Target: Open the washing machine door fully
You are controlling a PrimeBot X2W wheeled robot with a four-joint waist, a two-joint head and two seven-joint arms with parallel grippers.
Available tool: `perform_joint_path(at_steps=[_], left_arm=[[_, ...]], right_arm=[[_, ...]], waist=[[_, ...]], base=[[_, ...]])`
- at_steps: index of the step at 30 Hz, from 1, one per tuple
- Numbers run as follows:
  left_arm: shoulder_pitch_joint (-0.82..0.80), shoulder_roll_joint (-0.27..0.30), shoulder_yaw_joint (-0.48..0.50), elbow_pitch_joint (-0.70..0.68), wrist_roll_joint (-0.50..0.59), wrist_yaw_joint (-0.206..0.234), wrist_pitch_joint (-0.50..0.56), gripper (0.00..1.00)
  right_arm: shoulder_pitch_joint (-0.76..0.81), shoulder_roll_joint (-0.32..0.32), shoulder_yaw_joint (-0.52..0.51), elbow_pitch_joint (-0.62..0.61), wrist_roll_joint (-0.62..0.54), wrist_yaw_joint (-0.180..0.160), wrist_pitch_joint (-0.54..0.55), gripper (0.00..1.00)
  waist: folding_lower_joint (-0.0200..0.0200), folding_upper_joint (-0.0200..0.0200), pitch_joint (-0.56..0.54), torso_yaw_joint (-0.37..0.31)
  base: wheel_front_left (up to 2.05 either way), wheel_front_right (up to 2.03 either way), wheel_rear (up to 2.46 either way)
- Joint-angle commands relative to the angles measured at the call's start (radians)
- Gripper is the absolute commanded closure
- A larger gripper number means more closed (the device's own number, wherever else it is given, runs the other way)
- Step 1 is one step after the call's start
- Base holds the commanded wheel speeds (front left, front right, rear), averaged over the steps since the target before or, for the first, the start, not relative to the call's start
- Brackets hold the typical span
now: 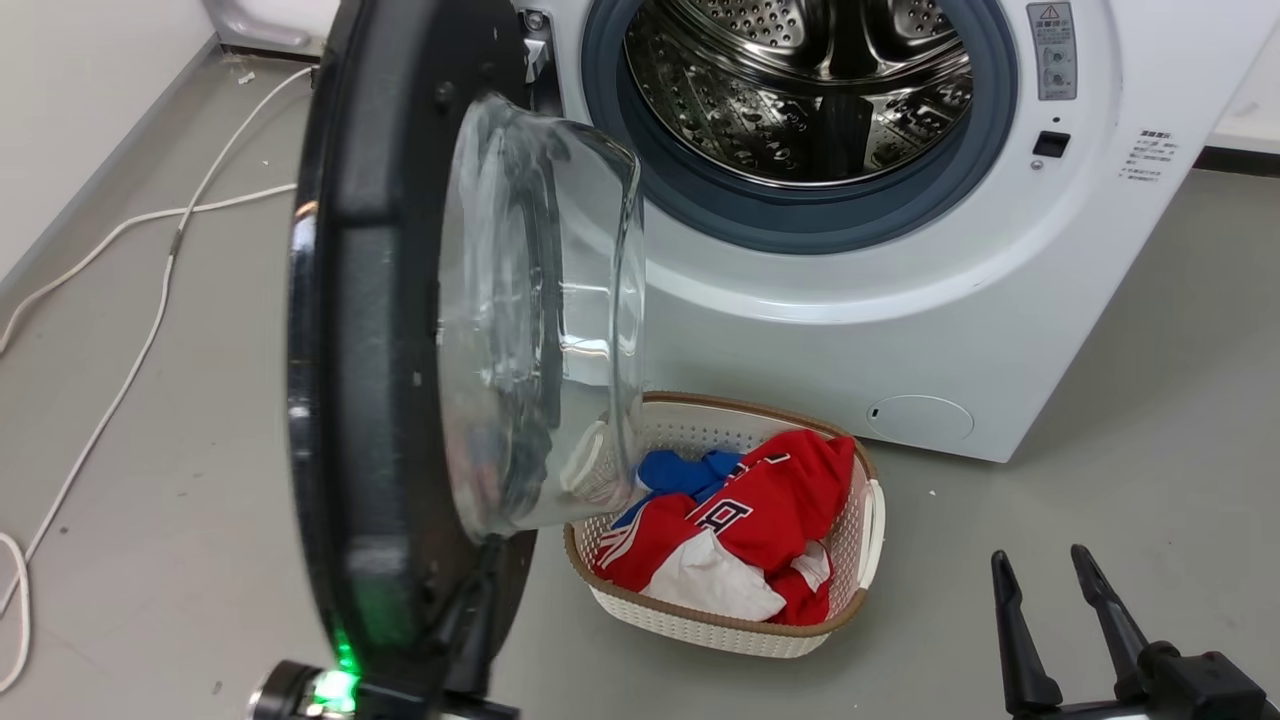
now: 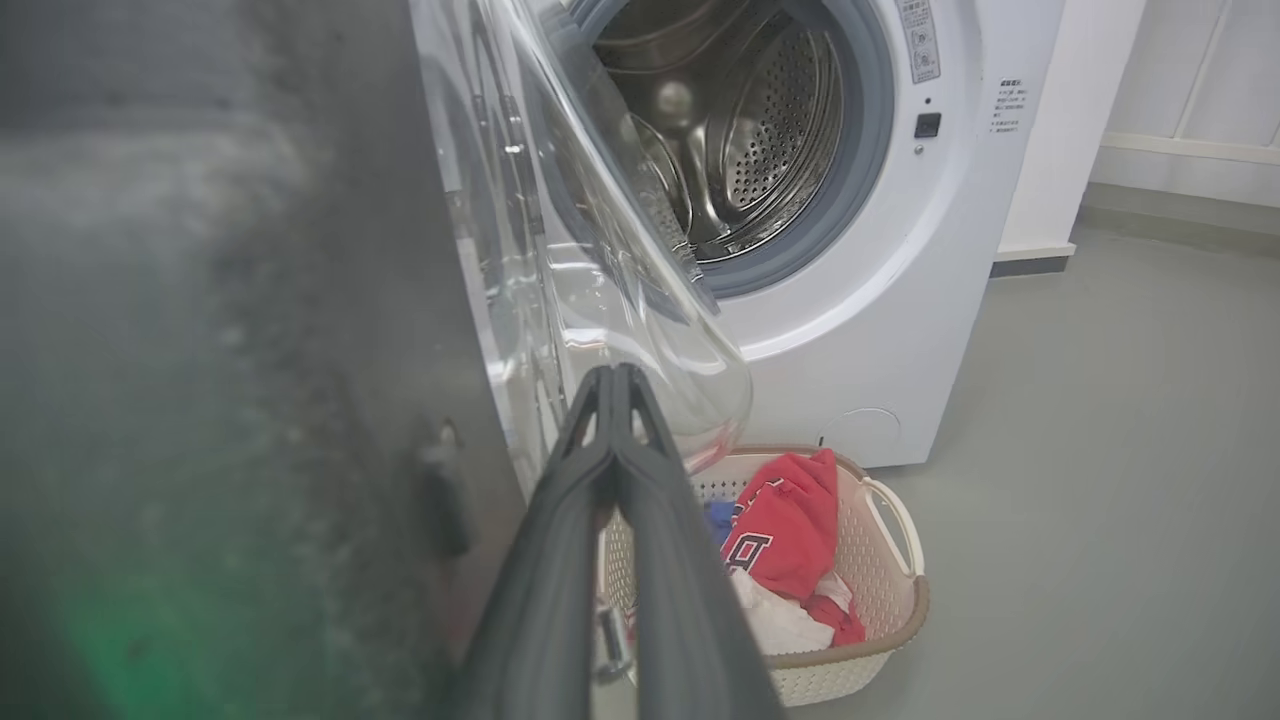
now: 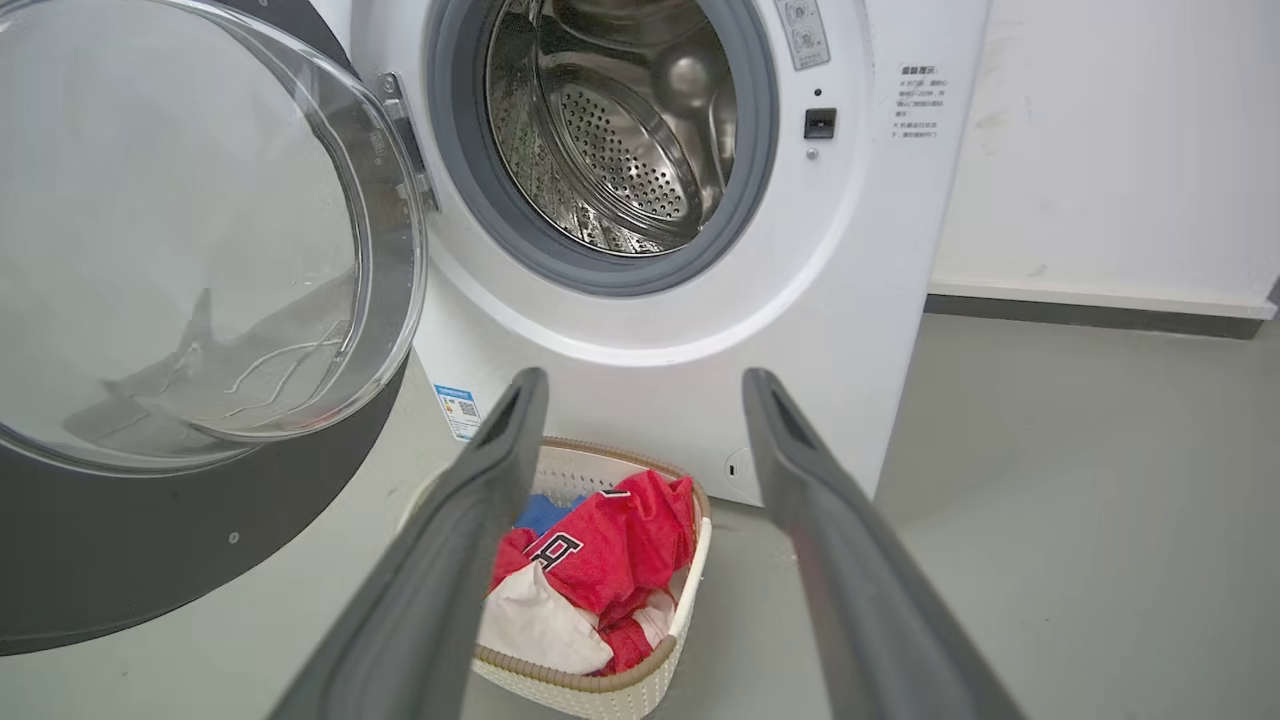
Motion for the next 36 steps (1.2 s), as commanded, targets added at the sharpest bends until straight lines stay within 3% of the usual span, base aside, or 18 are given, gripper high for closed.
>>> perform_joint_path(at_steps=[1, 11, 18, 36], left_arm=[[0.015, 0.017, 0.033, 0.002, -0.009, 0.017, 0.003, 1.0], [0.017, 0.083, 0.231, 0.032, -0.064, 0.057, 0.003, 1.0], [-0.028, 0.099, 0.357, 0.075, -0.083, 0.081, 0.002, 1.0], [-0.187, 0.132, 0.625, 0.216, -0.124, 0.044, 0.002, 1.0]], right_arm=[[0.008, 0.002, -0.001, 0.002, 0.002, 0.0, -0.002, 0.0], [0.002, 0.002, -0.003, 0.012, -0.005, 0.0, -0.002, 0.0], [-0.02, 0.002, -0.002, 0.014, -0.019, 0.0, -0.002, 0.0], [-0.065, 0.002, -0.004, 0.013, -0.06, 0.0, -0.002, 0.0]], waist=[[0.0001, -0.0001, 0.002, 0.002], [0.0001, -0.0001, 0.018, 0.0], [0.0001, -0.0001, 0.043, -0.013], [0.0001, -0.0001, 0.122, -0.056]], base=[[0.0, 0.0, 0.0], [0.0, 0.0, 0.0], [0.0, 0.0, 0.0], [0.0, 0.0, 0.0]])
